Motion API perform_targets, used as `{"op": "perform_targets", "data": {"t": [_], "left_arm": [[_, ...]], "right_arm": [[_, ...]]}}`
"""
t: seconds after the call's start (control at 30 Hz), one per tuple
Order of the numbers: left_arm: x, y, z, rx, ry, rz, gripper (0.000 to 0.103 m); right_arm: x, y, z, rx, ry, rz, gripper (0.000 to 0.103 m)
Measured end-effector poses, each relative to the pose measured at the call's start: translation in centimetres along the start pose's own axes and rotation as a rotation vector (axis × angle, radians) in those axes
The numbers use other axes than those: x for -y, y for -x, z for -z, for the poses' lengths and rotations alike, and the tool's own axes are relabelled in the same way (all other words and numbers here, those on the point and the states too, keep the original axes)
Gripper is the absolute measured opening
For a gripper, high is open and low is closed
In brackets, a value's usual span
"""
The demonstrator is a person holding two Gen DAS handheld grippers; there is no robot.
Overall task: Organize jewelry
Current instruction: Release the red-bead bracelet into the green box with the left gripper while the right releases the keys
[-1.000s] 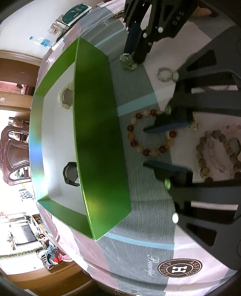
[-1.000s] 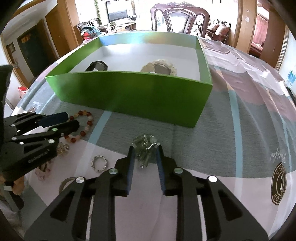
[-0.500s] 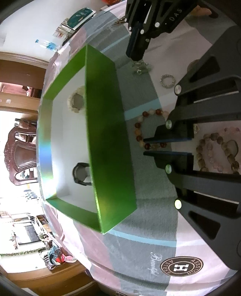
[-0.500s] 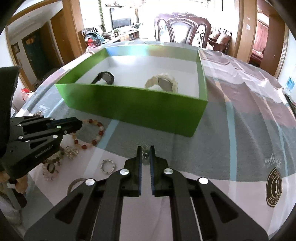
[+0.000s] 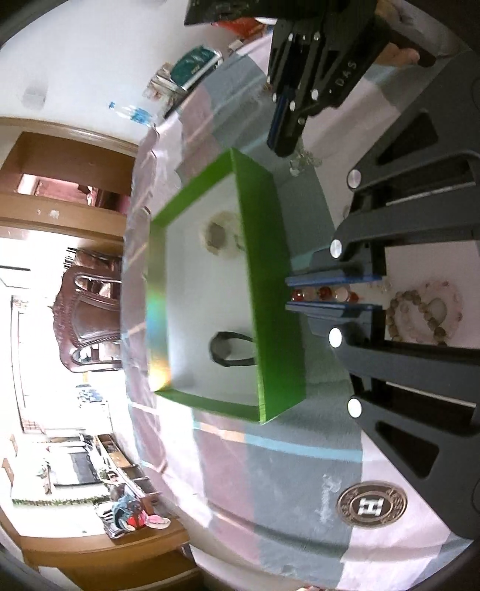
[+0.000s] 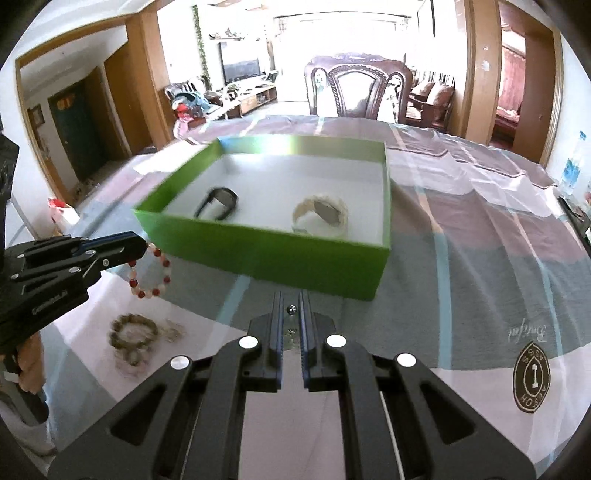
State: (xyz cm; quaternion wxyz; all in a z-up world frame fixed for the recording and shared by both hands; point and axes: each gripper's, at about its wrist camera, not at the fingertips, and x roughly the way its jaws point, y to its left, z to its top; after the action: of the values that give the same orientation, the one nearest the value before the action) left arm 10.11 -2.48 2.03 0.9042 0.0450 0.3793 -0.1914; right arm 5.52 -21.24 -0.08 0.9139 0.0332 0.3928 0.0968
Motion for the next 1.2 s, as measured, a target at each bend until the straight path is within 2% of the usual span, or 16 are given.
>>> {"op": "perform_targets", "data": {"t": [0.1, 0.2, 0.4, 0.47, 0.6, 0.83, 0.87, 0.9, 0.93, 0.97, 1.07, 1.13, 1.2], "left_arm": [[0.4, 1.2, -1.9, 0.014, -0.024, -0.021, 0.008], [0.4, 1.3, -4.4, 0.046, -0.043, -0.057, 0.008], [-1.6, -2.1, -8.3, 0.077, 0.007, -0.087, 0.008], [-2.3, -3.7, -8.7, 0.069, 0.023, -0.085, 0.008], [-3.6, -6.6, -8.6, 0.026, 0.056, -0.074, 0.008], [-3.5, -7.4, -7.9, 0.018, 0.050, -0.037, 0.009], [-3.2, -7.4, -7.9, 0.019, 0.042, -0.030, 0.011], [-2.8, -7.4, -7.7, 0.025, 0.029, -0.029, 0.016], [-2.7, -7.3, -7.6, 0.027, 0.019, -0.037, 0.034], [-2.4, -7.0, -7.3, 0.036, 0.007, -0.058, 0.043], [-1.9, -5.2, -6.2, 0.053, -0.051, -0.078, 0.043], [-1.7, -3.6, -4.9, 0.057, -0.091, -0.094, 0.043], [-1.8, -2.5, -2.8, 0.004, -0.109, -0.134, 0.043]], "right_arm": [[-0.3, 0.8, -1.6, -0.011, 0.000, -0.028, 0.008], [-0.8, 1.5, -4.0, 0.022, 0.021, -0.004, 0.008], [-0.1, -0.3, -8.2, 0.109, -0.030, -0.009, 0.008], [0.3, -1.7, -8.8, 0.115, -0.047, -0.023, 0.008], [1.1, -4.8, -9.3, 0.067, -0.085, -0.022, 0.008], [0.9, -7.1, -8.5, 0.010, -0.089, -0.013, 0.008], [0.7, -7.1, -8.4, 0.004, -0.081, -0.014, 0.009], [0.8, -7.1, -8.4, 0.005, -0.076, -0.017, 0.012], [0.6, -6.8, -8.2, 0.014, -0.065, -0.022, 0.029], [0.6, -6.4, -8.1, 0.021, -0.057, -0.019, 0.049], [0.2, -3.8, -7.0, 0.057, -0.050, -0.022, 0.052], [-0.4, -2.4, -5.5, 0.039, -0.004, -0.048, 0.052], [-1.4, -1.4, -3.2, -0.003, 0.049, -0.075, 0.052]]}}
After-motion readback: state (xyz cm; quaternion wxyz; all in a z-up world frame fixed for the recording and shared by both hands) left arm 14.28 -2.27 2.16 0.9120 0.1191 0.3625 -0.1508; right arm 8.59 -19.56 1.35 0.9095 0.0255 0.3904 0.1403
